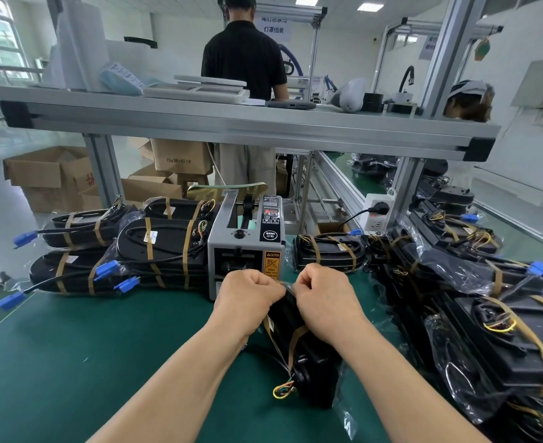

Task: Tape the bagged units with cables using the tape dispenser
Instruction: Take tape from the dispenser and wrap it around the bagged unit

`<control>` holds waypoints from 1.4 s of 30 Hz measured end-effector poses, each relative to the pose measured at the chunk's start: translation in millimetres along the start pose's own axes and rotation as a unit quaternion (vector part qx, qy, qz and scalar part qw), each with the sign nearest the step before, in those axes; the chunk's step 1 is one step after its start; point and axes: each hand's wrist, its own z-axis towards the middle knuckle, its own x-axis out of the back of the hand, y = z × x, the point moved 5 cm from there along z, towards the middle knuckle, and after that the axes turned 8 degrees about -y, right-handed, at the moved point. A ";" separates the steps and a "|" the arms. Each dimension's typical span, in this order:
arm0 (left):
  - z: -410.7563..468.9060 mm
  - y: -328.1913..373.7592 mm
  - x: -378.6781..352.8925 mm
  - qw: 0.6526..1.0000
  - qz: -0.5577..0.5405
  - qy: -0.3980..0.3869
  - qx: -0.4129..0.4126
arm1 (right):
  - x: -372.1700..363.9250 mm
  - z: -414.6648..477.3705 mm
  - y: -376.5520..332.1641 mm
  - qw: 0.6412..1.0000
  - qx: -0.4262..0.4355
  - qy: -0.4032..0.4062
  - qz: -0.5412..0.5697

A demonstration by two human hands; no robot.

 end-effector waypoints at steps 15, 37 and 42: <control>1.3 -14.0 -1.6 0.998 -0.052 0.027 0.010 | 1.3 -3.6 -2.9 1.000 0.012 0.004 -0.008; -6.4 -31.7 4.7 0.996 -0.083 -0.032 0.004 | -18.2 14.5 -10.2 0.981 -0.007 -0.065 -0.180; -24.4 -36.7 17.1 1.000 -0.019 -0.004 -0.003 | -4.9 14.2 -8.8 0.982 -0.020 -0.087 -0.167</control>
